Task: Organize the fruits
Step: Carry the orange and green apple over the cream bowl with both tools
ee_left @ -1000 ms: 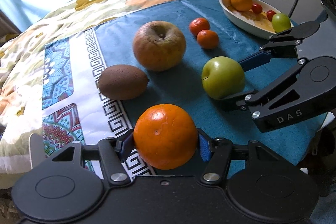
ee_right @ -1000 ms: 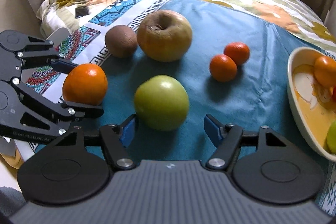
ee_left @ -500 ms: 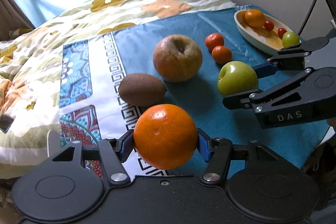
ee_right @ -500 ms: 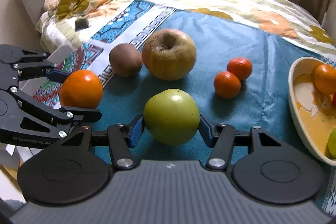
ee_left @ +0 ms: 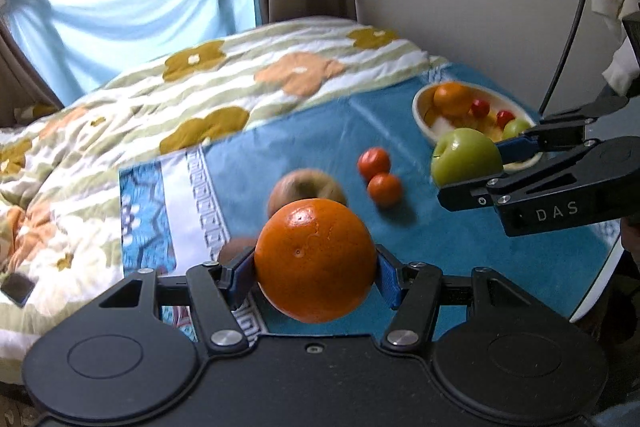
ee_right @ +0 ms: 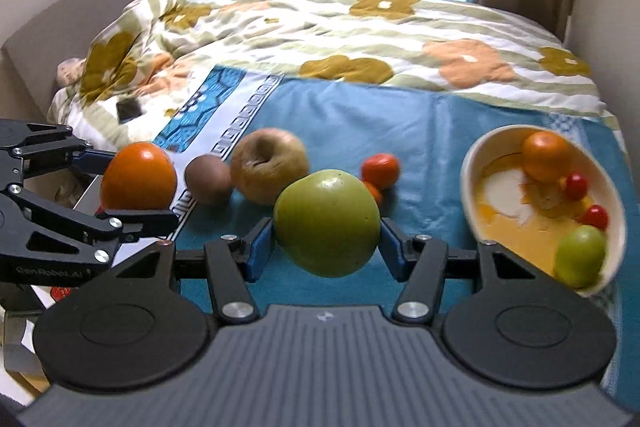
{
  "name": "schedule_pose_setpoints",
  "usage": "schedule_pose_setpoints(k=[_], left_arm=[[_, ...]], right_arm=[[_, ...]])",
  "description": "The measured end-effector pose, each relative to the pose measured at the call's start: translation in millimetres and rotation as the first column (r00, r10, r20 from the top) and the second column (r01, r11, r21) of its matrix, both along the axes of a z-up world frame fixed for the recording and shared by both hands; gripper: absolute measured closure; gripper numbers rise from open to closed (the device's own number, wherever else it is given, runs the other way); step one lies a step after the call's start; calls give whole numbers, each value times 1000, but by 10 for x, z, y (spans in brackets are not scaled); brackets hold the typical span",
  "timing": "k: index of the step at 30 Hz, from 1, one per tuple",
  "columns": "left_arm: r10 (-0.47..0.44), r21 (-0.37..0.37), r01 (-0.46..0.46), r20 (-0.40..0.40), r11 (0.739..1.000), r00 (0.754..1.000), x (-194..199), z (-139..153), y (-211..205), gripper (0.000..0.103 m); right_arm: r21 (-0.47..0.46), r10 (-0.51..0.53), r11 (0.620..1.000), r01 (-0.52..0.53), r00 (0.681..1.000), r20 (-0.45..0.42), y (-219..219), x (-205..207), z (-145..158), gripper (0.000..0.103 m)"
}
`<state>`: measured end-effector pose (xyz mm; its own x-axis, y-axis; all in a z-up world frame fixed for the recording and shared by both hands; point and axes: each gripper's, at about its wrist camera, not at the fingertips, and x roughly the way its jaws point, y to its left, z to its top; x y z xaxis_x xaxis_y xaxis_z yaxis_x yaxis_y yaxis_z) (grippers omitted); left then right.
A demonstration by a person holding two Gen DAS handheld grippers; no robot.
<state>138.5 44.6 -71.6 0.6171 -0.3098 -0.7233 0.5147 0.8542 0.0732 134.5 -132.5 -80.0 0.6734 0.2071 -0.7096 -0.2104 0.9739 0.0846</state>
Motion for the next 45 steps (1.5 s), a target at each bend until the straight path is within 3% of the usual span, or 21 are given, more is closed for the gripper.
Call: schedule_pose_setpoints(k=[9, 19, 31, 45], left_arm=[[57, -36, -56, 36, 998, 998, -46, 253, -459, 38], [77, -54, -75, 32, 996, 997, -62, 320, -1083, 38], [69, -57, -69, -10, 996, 998, 185, 104, -1761, 38], [31, -3, -32, -105, 999, 994, 634, -457, -2452, 38]], right_arm=[[-3, -6, 1000, 7, 999, 38, -613, -69, 259, 32], [4, -14, 1000, 14, 999, 44, -1322, -152, 395, 32], [-3, -31, 1000, 31, 998, 51, -1973, 89, 320, 32], [11, -25, 1000, 25, 1000, 8, -2437, 505, 28, 32]])
